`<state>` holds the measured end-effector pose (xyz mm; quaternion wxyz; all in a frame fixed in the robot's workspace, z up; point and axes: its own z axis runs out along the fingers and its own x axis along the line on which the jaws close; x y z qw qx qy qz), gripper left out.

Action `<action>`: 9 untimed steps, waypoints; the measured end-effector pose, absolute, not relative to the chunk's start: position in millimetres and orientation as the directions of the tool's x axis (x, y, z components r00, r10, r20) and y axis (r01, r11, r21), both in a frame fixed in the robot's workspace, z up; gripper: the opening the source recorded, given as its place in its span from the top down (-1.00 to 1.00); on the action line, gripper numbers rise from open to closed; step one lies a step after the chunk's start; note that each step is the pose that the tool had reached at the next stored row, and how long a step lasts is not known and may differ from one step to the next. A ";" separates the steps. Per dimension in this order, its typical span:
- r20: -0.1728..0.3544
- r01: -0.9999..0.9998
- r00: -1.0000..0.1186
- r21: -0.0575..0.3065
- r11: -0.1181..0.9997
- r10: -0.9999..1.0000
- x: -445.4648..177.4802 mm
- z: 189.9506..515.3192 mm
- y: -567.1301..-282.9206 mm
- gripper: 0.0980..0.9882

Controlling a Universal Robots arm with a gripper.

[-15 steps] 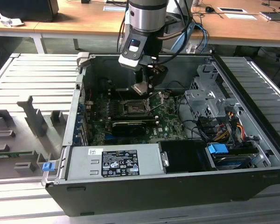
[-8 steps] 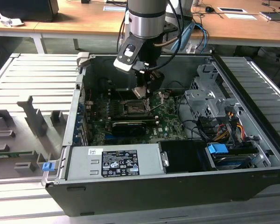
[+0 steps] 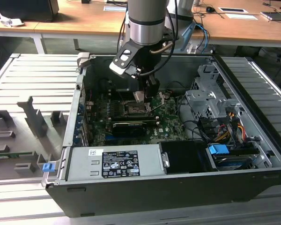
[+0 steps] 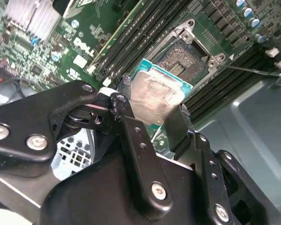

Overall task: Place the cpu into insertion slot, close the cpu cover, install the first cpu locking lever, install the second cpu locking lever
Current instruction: 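Place the cpu into insertion slot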

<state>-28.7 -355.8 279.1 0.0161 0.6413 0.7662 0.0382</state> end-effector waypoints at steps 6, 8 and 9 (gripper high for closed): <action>0.025 0.986 -0.154 0.076 0.152 0.988 -28.7 266.1 -355.1 0.03; 0.024 0.990 -0.118 0.076 0.115 0.993 -28.7 263.3 -355.1 0.03; 0.024 0.993 -0.098 0.076 0.096 0.995 -28.7 261.9 -355.1 0.03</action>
